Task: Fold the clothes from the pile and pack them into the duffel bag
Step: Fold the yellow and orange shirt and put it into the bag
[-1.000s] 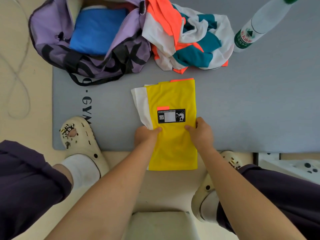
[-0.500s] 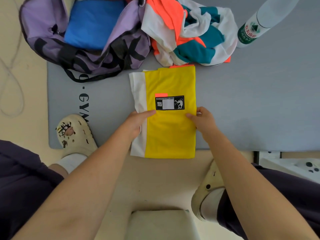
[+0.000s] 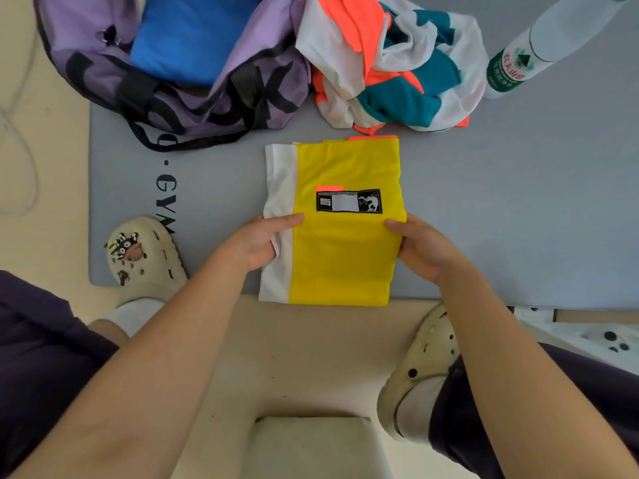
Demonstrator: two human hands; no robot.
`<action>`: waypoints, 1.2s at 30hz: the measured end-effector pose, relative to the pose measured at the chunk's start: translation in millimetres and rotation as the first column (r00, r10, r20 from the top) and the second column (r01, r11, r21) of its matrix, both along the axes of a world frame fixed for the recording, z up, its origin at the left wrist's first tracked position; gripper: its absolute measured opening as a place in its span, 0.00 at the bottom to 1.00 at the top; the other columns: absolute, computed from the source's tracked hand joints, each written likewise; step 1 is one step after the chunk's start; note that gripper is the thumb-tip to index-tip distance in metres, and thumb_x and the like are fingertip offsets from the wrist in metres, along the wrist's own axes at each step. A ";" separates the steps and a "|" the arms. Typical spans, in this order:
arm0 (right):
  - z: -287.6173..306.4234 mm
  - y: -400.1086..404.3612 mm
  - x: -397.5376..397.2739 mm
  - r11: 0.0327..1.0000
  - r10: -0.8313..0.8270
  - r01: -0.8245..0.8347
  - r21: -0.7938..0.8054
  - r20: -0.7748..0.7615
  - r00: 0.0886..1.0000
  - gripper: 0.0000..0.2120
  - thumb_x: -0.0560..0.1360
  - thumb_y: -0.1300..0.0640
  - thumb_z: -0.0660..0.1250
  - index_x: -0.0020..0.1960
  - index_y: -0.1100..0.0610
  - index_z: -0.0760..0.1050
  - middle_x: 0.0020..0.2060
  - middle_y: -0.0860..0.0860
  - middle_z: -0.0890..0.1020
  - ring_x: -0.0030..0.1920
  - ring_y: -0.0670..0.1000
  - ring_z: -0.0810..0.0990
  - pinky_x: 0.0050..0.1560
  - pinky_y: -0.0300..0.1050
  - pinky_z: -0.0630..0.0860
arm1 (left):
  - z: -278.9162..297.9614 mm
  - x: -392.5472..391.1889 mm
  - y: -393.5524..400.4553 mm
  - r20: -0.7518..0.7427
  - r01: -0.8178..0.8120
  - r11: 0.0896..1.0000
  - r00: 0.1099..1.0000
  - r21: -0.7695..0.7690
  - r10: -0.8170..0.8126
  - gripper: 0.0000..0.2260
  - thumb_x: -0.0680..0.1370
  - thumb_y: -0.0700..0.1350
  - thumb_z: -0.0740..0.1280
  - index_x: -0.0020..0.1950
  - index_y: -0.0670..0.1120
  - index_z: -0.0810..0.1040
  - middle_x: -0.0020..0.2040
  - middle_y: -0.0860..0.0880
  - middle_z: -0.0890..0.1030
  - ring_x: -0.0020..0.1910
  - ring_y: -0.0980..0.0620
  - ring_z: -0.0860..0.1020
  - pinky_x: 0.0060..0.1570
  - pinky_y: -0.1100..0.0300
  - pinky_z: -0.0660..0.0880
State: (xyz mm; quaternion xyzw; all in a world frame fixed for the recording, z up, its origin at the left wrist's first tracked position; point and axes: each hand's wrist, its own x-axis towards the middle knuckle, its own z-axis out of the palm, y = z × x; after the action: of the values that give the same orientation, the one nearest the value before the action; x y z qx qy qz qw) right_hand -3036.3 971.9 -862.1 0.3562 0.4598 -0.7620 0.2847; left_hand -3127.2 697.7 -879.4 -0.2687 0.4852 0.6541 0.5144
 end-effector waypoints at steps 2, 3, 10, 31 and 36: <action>2.0 1.7 -3.4 1.000 -0.014 0.014 -0.006 -0.027 1.000 0.20 0.80 0.59 0.58 0.72 0.58 0.68 0.65 0.54 0.78 0.63 0.55 0.79 0.60 0.53 0.78 | 1.2 -4.3 0.4 -0.016 -0.027 0.999 0.999 0.020 0.028 0.24 0.71 0.41 0.70 0.68 0.42 0.74 0.61 0.41 0.79 0.61 0.42 0.78 0.64 0.46 0.72; 2.6 1.4 -4.8 1.000 -0.024 0.024 0.016 -0.023 0.999 0.19 0.81 0.59 0.59 0.71 0.58 0.68 0.65 0.55 0.78 0.63 0.56 0.79 0.58 0.53 0.79 | 2.0 -6.1 1.6 -0.031 -0.028 1.000 0.999 0.008 0.029 0.22 0.72 0.40 0.70 0.66 0.42 0.76 0.59 0.42 0.81 0.60 0.43 0.78 0.63 0.48 0.73; 7.2 -6.4 -9.0 0.910 -0.176 0.166 0.379 -0.008 0.984 0.20 0.75 0.57 0.72 0.63 0.50 0.68 0.55 0.59 0.82 0.48 0.55 0.84 0.48 0.54 0.80 | 7.5 -12.2 6.9 -0.225 -0.091 0.950 0.974 -0.298 0.022 0.22 0.72 0.43 0.76 0.65 0.44 0.77 0.54 0.46 0.83 0.56 0.43 0.81 0.47 0.56 0.77; 40.4 11.3 -66.0 0.248 0.582 -0.292 0.924 0.099 0.807 0.19 0.76 0.54 0.70 0.66 0.52 0.76 0.53 0.54 0.80 0.52 0.55 0.77 0.50 0.43 0.70 | 31.7 -63.0 18.2 -0.599 -0.058 0.700 0.572 -0.711 -0.561 0.09 0.73 0.43 0.74 0.53 0.50 0.83 0.47 0.50 0.83 0.47 0.51 0.80 0.41 0.64 0.69; 54.0 14.5 -71.0 0.352 0.648 -0.254 0.901 -0.038 0.761 0.16 0.74 0.56 0.73 0.60 0.56 0.78 0.55 0.52 0.74 0.54 0.49 0.72 0.54 0.43 0.69 | 36.5 -66.7 10.3 -0.543 -0.103 0.549 0.381 -0.829 -0.748 0.09 0.74 0.46 0.73 0.52 0.47 0.84 0.58 0.44 0.74 0.60 0.45 0.71 0.52 0.63 0.64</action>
State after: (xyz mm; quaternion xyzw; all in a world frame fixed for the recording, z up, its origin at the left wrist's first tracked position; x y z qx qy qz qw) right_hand -3107.3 986.4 -808.1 0.1431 0.9007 -0.3710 0.1749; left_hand -3193.9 708.0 -842.9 0.0340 0.9441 0.2879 0.1569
